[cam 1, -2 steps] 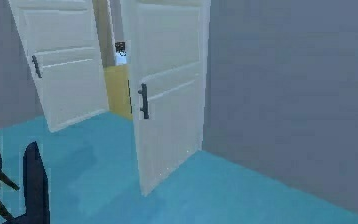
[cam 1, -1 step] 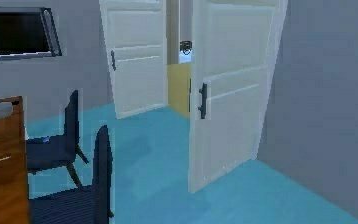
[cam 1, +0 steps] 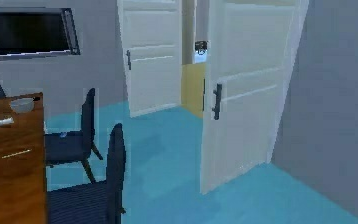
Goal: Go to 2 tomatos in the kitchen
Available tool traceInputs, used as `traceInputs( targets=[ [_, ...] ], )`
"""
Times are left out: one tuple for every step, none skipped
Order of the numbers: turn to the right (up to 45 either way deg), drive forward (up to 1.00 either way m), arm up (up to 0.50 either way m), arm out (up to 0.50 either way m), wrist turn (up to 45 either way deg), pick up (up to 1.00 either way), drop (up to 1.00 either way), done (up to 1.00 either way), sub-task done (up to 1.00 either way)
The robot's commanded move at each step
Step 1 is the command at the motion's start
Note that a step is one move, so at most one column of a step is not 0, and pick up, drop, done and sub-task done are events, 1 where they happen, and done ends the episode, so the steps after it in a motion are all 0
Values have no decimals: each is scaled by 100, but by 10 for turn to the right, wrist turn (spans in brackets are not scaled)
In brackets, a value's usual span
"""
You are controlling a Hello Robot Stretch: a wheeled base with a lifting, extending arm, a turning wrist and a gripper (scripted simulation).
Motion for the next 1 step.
traceInputs(
  targets=[
    [0, 60, 0, 0, 0, 0, 0, 0, 0]
  ],
)
